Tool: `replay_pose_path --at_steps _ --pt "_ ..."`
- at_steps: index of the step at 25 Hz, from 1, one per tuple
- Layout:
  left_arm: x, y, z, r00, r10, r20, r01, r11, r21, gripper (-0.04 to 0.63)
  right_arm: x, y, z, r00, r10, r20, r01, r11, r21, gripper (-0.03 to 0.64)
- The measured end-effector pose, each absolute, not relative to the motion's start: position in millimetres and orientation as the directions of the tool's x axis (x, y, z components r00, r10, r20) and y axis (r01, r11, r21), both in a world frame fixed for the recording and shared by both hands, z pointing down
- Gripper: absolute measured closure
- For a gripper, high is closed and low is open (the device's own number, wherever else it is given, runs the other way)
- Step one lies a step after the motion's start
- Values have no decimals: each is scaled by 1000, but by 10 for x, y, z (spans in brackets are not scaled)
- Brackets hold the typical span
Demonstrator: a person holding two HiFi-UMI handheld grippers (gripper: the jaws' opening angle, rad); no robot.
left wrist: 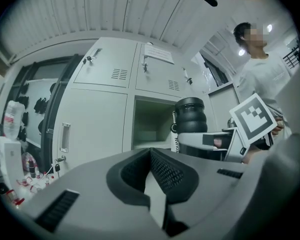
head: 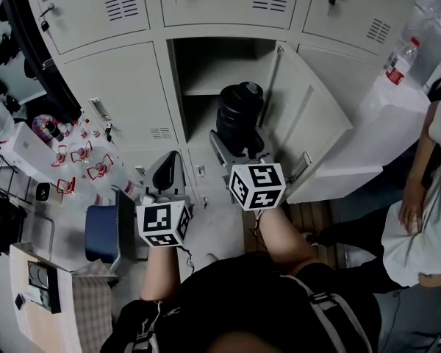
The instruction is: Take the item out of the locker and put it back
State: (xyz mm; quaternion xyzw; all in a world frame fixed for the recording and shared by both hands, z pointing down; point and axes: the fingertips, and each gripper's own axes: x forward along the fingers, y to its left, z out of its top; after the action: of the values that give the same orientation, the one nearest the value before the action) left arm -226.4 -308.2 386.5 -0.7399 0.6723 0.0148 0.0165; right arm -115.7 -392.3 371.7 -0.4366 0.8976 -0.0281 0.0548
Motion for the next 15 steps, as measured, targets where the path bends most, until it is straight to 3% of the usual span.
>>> replay_pose_path --at_steps 15 --pt "-2104 -2928 4022 111 -993 -42 -994 -111 -8 583 -983 -3480 3897 -623 -777 -91 -774 629 -74 224"
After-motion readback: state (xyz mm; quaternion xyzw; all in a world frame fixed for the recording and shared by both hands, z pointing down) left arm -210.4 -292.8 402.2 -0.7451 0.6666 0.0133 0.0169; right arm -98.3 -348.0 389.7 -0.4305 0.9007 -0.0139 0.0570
